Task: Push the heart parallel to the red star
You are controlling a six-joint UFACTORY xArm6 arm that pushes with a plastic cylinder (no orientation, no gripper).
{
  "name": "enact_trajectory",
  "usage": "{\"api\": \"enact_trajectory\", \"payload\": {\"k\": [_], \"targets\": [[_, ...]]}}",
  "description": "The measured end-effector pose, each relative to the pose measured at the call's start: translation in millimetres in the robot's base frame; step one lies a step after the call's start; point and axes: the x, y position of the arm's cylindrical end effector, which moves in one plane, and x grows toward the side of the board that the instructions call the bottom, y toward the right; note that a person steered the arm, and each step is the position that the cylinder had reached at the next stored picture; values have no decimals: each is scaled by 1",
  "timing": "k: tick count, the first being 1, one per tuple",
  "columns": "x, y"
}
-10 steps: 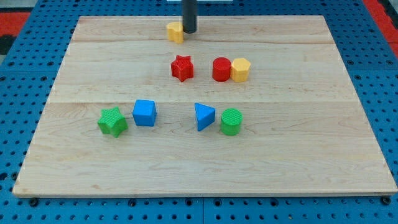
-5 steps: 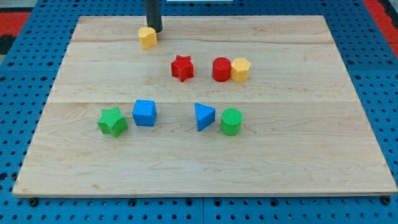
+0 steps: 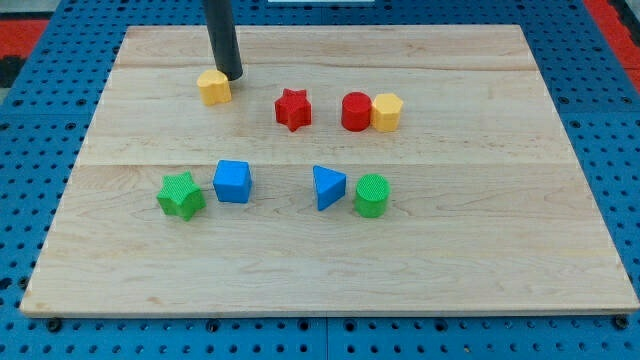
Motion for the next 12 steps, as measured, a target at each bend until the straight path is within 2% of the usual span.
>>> {"api": "enact_trajectory", "payload": {"k": [5, 7, 11, 12], "targets": [[-16, -9], [-16, -40], [9, -40], [-8, -40]]}}
